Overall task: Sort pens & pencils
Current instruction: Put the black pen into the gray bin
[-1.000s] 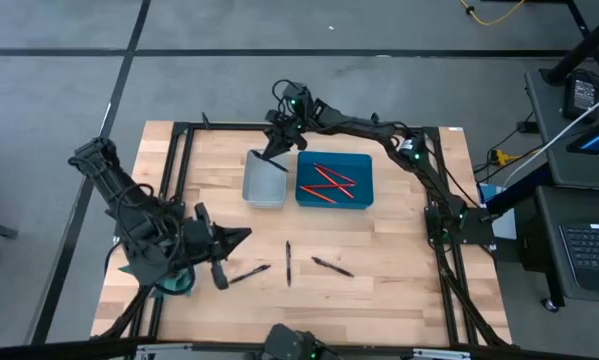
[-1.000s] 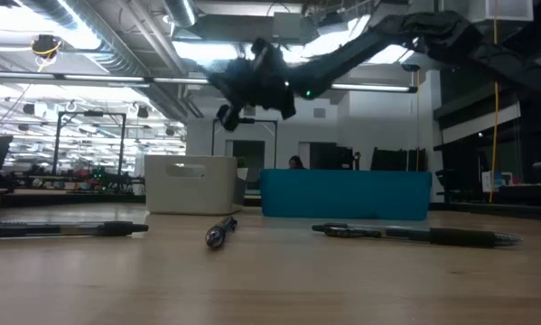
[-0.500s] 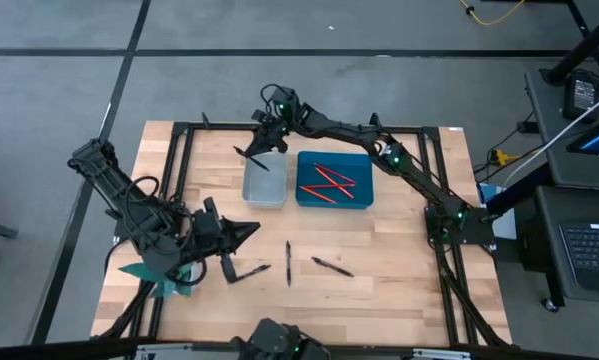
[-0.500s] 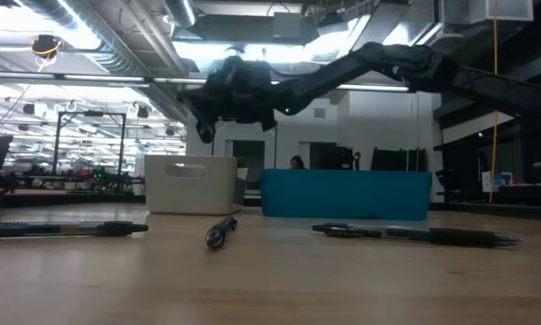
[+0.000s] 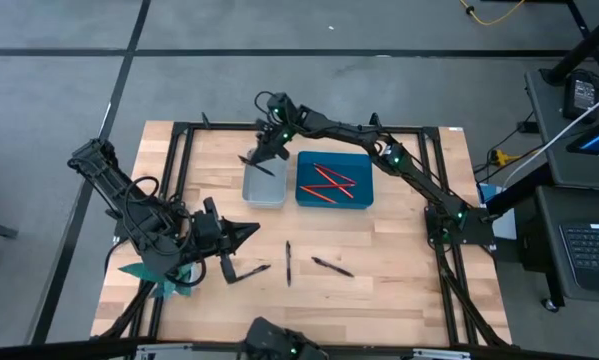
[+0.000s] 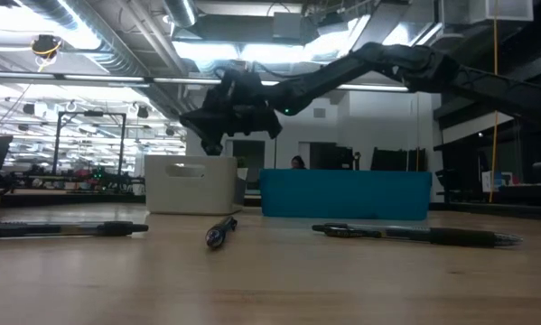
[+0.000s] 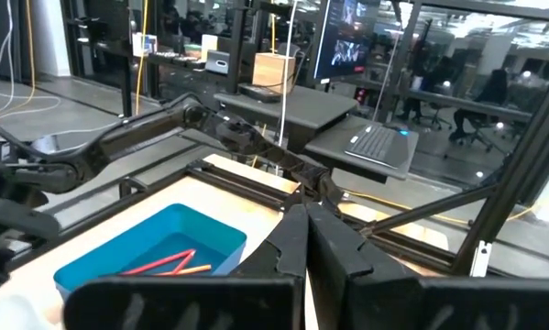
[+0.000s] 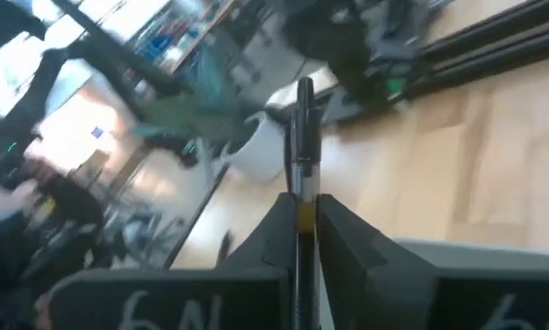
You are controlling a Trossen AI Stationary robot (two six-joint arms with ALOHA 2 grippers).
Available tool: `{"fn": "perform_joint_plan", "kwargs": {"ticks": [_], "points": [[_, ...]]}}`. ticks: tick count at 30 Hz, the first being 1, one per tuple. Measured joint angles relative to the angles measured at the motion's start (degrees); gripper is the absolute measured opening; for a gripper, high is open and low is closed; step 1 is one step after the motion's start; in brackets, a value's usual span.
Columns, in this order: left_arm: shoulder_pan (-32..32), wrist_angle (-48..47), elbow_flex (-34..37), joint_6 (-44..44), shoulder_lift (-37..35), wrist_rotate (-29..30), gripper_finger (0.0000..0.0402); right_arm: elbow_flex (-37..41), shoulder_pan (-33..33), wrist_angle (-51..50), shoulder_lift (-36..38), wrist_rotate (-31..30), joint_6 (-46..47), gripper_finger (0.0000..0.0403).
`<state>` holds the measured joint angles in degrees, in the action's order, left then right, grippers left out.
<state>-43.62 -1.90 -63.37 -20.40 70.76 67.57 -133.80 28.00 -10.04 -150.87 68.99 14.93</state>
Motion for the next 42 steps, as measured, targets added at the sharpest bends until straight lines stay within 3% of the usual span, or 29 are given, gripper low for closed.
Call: {"fn": "perform_joint_plan", "kwargs": {"ticks": [8, 11, 26, 36, 42], "points": [[0.0, -0.1, 0.0, 0.1, 0.0, 0.0, 0.0, -0.6, 0.1, -17.3, 0.1, 1.2, -19.3, 0.0031], [0.0, -0.2, 0.0, 0.1, 0.0, 0.0, 0.0, -1.3, 0.0, -22.2, 0.4, -2.6, -24.2, 0.0033], [0.0, -1.9, 0.0, 0.1, 0.0, 0.3, 0.0, -1.1, -0.7, -24.8, 4.0, -10.2, -27.7, 0.0031], [0.0, -2.5, 0.0, 0.1, 0.0, 0.3, 0.0, -1.2, -2.5, -33.3, 4.4, -27.4, -37.6, 0.0031], [0.0, -2.7, 0.0, 0.1, 0.0, 0.3, 0.0, -1.2, -3.0, -35.6, 4.4, -30.8, -40.5, 0.0031]]}}
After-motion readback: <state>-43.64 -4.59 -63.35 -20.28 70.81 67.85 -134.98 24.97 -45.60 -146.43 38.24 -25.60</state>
